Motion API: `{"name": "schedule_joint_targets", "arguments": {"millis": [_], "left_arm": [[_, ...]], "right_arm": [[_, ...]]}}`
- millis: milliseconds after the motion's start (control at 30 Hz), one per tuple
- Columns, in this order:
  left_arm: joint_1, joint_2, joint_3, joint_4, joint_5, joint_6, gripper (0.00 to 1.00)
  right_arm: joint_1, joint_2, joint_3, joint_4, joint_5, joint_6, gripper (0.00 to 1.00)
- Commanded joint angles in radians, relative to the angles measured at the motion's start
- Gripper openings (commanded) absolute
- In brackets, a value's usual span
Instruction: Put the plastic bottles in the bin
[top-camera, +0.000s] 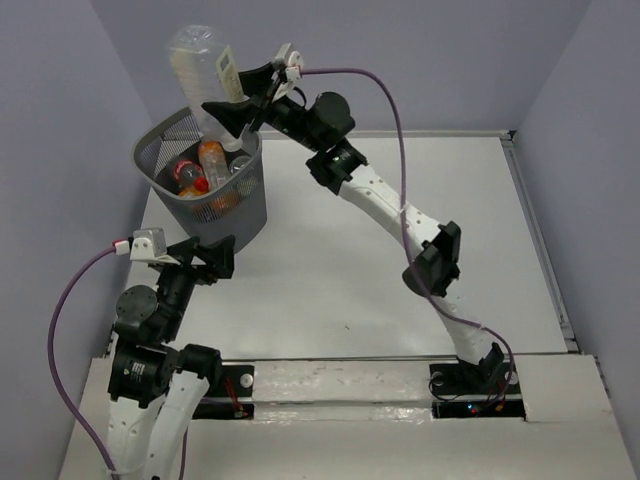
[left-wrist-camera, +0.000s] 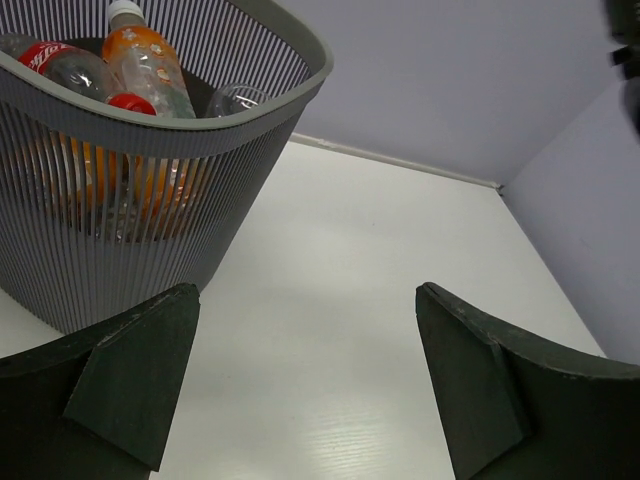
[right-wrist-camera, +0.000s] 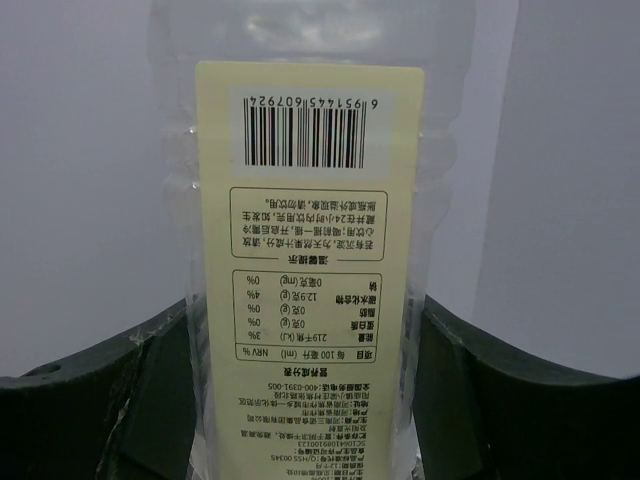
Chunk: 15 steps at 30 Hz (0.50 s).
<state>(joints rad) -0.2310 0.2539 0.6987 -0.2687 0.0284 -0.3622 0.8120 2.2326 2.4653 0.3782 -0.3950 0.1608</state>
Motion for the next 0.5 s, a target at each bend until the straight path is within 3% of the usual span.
{"name": "schedule_joint_targets", "arguments": {"millis": [0,133,233,333,467], "left_arm": [[-0.014,-0.019,0.014,0.062,-0.018,0.000,0.99],[-0.030,-0.030,0.042,0.039,-0.068,0.016,0.99],[-0.033,-0.024,0.068,0.034,-0.070,0.019,0.99],[-0.033,-0.018,0.113,0.029,-0.077,0.020,0.99],[-0.031,-0.001,0.212,-0.001,-0.116,0.029,0.99]], "right_arm": [[0.062,0.175,0.219,0.116,0.096,0.014,0.32],[0.062,0.168,0.112,0.146,0.137,-0.003,0.46],[0.062,0.147,0.106,0.104,0.127,-0.015,0.77],[0.075,0.093,0.061,0.091,0.136,-0.047,0.84],[0.084,0.044,0.020,0.080,0.137,-0.049,0.86]]}}
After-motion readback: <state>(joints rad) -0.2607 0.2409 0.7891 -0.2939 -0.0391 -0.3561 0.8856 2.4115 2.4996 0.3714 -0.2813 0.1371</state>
